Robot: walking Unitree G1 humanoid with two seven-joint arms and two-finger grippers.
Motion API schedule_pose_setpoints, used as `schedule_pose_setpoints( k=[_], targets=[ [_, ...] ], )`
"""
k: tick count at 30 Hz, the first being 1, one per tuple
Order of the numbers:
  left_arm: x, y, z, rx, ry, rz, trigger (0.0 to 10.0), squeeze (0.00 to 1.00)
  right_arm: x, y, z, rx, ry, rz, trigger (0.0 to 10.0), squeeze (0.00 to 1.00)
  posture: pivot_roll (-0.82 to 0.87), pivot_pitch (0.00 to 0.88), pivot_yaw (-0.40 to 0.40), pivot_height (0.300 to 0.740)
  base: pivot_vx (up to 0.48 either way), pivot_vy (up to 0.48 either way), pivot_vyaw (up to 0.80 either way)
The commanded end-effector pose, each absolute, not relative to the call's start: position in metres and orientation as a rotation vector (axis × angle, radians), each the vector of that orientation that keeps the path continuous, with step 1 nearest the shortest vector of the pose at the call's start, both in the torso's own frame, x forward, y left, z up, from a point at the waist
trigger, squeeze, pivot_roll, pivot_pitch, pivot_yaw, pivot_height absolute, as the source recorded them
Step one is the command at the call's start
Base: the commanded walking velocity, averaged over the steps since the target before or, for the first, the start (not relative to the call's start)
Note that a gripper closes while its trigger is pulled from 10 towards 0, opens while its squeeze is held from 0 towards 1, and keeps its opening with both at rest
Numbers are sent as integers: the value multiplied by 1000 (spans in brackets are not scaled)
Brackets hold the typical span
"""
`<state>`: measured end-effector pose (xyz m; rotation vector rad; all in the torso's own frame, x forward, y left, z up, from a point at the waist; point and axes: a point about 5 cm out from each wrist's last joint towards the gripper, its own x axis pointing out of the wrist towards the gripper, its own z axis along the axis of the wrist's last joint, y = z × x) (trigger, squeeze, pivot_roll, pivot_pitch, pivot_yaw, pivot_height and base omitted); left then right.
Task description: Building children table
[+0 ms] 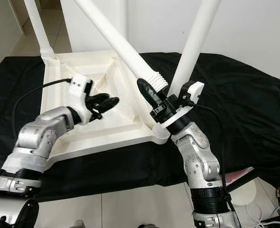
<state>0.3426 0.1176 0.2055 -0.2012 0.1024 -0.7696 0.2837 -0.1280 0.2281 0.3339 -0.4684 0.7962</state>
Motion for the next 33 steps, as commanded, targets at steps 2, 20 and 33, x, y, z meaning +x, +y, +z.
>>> schedule_pose_setpoints(
  k=[2, 20, 33],
  targets=[
    [348, 130, 220, -304, 78, -733, 10000, 1000, 282, -123, 219, 325, -432, 805, 10000, 0, 94, 67, -53, 740, 0, 0, 0],
    [345, 148, 244, -764, 49, -820, 10000, 0, 282, -112, 198, 293, -352, 826, 10000, 0, 100, 77, -64, 740, 0, 0, 0],
    [355, 142, 253, -821, 48, -805, 10000, 0, 280, -100, 192, 273, -328, 884, 10000, 0, 90, 72, -63, 740, 0, 0, 0]
  ],
)
